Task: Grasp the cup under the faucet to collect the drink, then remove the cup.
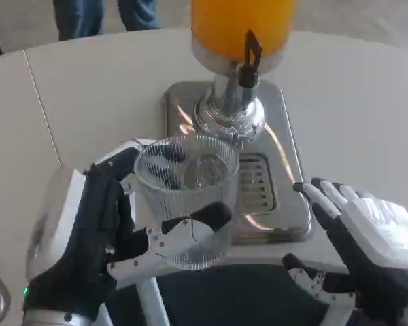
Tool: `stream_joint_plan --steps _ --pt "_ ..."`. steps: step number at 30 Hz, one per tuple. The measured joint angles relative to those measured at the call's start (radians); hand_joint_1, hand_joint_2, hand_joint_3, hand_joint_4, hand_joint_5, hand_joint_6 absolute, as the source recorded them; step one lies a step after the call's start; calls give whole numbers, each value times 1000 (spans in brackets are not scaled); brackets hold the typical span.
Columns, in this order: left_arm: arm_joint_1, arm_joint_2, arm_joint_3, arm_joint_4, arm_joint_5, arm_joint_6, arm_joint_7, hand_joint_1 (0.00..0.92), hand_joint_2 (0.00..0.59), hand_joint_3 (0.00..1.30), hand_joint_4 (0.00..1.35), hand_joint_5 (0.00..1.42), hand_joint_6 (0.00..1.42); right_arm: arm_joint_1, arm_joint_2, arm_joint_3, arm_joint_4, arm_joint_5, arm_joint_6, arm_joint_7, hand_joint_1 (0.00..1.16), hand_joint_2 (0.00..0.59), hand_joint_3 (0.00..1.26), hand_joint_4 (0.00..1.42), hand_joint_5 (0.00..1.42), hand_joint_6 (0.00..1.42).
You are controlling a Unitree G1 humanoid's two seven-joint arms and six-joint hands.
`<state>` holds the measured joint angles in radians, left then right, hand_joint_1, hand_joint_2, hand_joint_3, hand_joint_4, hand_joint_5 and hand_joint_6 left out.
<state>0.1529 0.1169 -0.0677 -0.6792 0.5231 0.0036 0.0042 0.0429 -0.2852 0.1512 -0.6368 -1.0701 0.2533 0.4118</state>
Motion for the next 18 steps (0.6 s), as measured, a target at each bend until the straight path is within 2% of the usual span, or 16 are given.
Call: stream_joint_plan --steps 18 --pt "8 1 -6 1 2 0 0 479 120 999 1250 1418 1424 2 0 7 -5 -9 -7 0 583 418 65 0 0 0"
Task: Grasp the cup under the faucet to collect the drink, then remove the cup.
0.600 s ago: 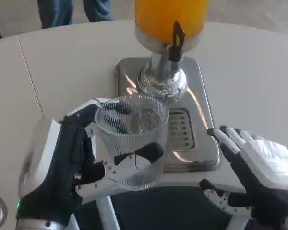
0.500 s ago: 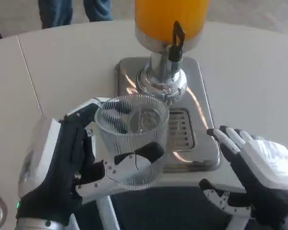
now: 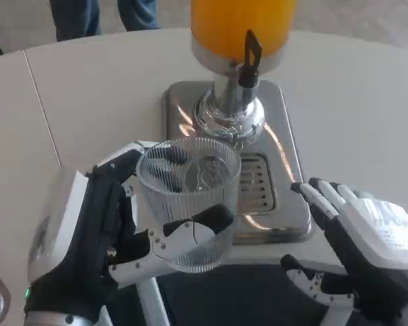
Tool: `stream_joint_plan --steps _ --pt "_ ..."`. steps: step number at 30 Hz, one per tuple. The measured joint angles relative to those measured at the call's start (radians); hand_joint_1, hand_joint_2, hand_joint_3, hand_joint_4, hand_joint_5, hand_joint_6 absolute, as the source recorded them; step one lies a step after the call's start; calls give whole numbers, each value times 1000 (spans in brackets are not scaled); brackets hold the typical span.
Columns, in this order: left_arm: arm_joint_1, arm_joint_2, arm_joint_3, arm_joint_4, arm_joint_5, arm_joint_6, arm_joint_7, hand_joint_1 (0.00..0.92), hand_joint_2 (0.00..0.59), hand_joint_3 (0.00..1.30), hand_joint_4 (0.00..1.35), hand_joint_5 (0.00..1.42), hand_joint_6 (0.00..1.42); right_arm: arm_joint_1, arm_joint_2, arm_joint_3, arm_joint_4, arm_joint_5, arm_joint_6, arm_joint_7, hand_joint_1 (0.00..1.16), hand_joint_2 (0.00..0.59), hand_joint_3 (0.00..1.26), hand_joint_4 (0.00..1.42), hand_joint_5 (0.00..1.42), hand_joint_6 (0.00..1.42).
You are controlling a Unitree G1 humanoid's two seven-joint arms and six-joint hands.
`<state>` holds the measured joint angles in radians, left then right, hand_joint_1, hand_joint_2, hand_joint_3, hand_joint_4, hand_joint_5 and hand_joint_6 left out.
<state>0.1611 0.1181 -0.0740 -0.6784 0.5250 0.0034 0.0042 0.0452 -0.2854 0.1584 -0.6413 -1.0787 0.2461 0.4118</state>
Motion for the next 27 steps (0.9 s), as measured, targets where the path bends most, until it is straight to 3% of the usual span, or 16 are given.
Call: stream_joint_plan --steps 9,27 --pt "55 31 6 34 21 -21 2 477 121 1002 1247 1418 1424 15 1 9 -32 -6 -9 0 583 418 65 0 0 0" --pt "58 36 -4 142 47 -42 40 467 124 1002 1247 1403 1424 20 10 26 -38 1 -15 21 583 418 57 0 0 0"
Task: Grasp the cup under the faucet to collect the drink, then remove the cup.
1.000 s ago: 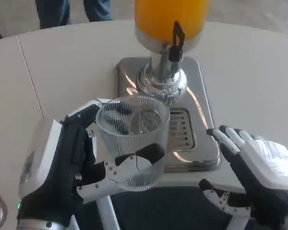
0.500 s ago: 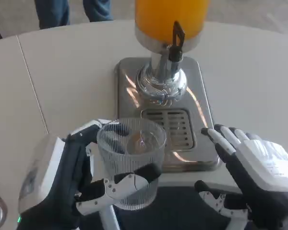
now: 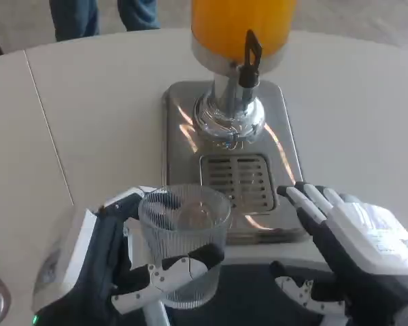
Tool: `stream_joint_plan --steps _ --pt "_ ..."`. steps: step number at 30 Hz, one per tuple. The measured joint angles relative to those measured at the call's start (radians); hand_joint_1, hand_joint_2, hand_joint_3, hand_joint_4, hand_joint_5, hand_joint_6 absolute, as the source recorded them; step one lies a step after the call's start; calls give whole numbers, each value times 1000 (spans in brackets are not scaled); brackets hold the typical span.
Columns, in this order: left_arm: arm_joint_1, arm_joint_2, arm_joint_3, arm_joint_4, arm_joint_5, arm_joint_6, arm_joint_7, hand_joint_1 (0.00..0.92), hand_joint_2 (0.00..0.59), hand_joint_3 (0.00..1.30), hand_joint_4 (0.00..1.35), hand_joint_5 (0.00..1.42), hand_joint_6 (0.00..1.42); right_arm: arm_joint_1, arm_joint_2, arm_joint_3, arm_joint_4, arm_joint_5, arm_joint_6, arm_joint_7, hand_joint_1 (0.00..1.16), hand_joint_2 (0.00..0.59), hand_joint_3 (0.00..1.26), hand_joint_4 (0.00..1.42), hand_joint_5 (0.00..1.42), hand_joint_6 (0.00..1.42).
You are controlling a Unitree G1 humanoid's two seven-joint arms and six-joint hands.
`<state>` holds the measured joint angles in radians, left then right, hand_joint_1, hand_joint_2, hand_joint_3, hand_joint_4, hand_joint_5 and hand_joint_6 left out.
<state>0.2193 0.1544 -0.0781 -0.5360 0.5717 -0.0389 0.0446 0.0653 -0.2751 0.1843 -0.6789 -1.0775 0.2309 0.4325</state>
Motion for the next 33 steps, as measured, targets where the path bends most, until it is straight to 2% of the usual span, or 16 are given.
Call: stream_joint_plan --steps 9,19,29,33 --pt "-93 -25 -26 102 32 -2 57 467 125 1002 1236 1403 1424 -2 -4 -11 -31 37 -3 34 583 422 55 0 0 0" --pt "-321 -95 -74 380 71 5 200 467 125 1002 1236 1404 1424 -13 -19 -24 -78 52 0 123 583 423 54 0 0 0" --pt "-527 -135 -89 597 67 12 319 467 125 1002 1236 1404 1424 15 -3 -30 -164 -2 43 227 583 424 48 0 0 0" --pt "-562 -144 -97 640 64 12 345 467 125 1002 1236 1404 1424 25 7 -38 -181 -19 56 261 580 428 46 0 0 0"
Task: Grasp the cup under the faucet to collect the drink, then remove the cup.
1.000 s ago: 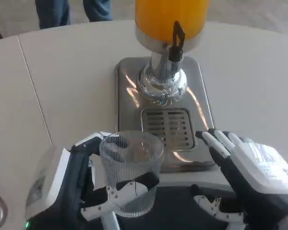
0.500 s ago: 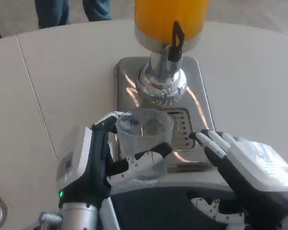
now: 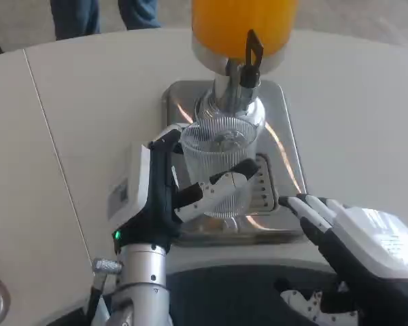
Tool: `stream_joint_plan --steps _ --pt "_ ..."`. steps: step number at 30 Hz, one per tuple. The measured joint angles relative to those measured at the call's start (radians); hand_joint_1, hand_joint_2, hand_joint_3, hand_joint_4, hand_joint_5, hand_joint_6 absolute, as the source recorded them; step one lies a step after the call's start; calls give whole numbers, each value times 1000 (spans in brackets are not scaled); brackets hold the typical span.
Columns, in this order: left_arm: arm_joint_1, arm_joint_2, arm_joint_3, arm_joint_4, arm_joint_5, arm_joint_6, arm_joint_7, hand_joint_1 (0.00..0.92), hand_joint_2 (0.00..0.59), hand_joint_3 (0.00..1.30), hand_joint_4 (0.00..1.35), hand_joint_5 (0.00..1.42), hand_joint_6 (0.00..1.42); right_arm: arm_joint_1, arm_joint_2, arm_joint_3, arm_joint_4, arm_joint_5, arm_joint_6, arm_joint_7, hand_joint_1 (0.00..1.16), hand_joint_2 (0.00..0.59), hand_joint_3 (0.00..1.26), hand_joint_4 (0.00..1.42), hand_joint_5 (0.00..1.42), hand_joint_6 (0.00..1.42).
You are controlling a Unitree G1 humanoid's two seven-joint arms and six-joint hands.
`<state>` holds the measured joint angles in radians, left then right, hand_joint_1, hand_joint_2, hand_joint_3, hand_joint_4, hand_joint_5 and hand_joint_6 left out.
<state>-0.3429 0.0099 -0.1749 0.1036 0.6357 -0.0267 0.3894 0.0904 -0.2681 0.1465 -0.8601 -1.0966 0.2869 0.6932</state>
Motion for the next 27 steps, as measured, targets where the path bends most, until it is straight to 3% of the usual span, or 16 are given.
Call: stream_joint_plan --steps 9,17,23,27 --pt "-83 -55 -35 131 0 0 72 467 125 1002 1236 1404 1424 44 20 -54 -48 -16 11 40 573 433 45 0 0 0" --pt "-167 -78 -55 284 0 -2 174 467 125 1002 1236 1404 1424 66 22 -108 -73 -15 15 77 570 434 44 0 0 0" --pt "-246 -88 -71 441 0 -18 277 470 127 1000 1236 1403 1424 46 14 -143 -74 8 16 103 566 437 44 0 0 0" --pt "-311 -90 -78 571 0 -43 376 473 130 994 1222 1403 1424 24 -12 -175 -73 33 22 131 565 436 44 0 0 0"
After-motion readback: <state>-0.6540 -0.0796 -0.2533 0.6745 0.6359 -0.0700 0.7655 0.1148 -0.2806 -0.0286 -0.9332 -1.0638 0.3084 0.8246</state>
